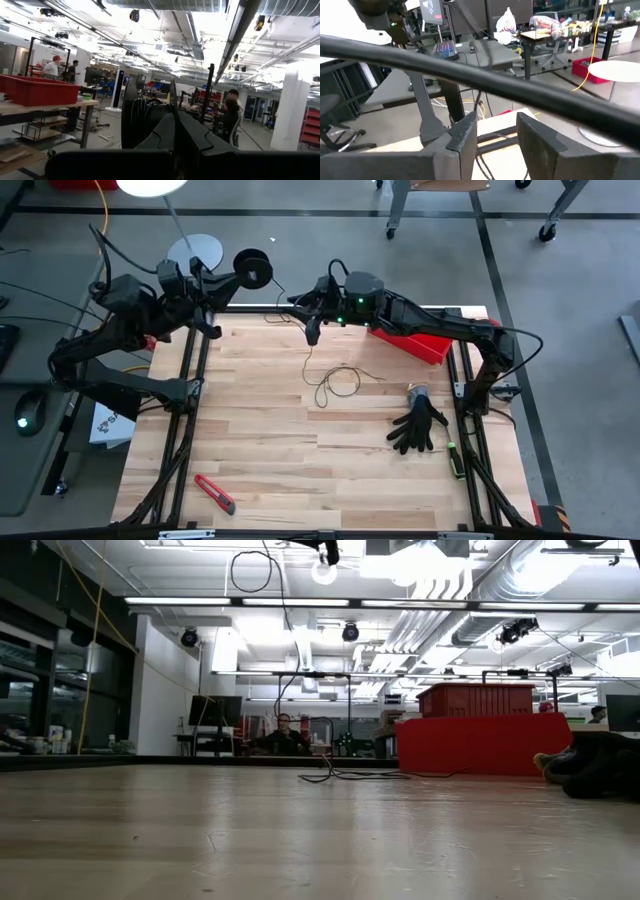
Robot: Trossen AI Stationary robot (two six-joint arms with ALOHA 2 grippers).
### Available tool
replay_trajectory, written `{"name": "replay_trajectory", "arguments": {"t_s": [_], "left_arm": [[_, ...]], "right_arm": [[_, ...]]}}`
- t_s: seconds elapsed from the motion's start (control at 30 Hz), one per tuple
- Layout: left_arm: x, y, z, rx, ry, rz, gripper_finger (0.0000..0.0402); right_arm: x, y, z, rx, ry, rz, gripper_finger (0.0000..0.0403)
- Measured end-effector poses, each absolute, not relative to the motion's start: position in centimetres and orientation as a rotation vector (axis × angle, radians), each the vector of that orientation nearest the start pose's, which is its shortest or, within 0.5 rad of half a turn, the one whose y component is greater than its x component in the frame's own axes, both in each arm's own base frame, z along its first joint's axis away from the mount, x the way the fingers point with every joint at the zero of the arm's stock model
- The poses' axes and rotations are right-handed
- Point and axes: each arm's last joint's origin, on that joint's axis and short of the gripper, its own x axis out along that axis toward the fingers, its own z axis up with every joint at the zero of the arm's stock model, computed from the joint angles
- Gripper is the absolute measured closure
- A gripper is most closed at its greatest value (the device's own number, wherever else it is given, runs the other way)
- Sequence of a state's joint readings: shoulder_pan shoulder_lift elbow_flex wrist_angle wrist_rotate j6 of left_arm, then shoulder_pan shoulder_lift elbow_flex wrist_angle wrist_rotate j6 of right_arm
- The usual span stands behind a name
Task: Coil cords
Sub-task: Coil the black wire on the spool
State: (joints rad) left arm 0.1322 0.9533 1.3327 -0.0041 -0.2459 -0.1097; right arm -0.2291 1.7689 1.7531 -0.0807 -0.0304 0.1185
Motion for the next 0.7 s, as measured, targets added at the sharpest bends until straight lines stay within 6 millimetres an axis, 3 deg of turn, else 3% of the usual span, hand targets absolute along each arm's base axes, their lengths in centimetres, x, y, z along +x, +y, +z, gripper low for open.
{"name": "replay_trajectory", "arguments": {"t_s": [0.23,0.7], "left_arm": [[15.53,2.78,50.14,-0.104,-0.398,0.36,0.0401],[15.35,2.8,50.03,-0.099,-0.383,0.384,0.0401]], "right_arm": [[39.63,-9.23,41.73,0.104,0.074,-0.204,0.0274],[39.31,-9.23,40.82,0.07,0.188,-0.23,0.0274]]}}
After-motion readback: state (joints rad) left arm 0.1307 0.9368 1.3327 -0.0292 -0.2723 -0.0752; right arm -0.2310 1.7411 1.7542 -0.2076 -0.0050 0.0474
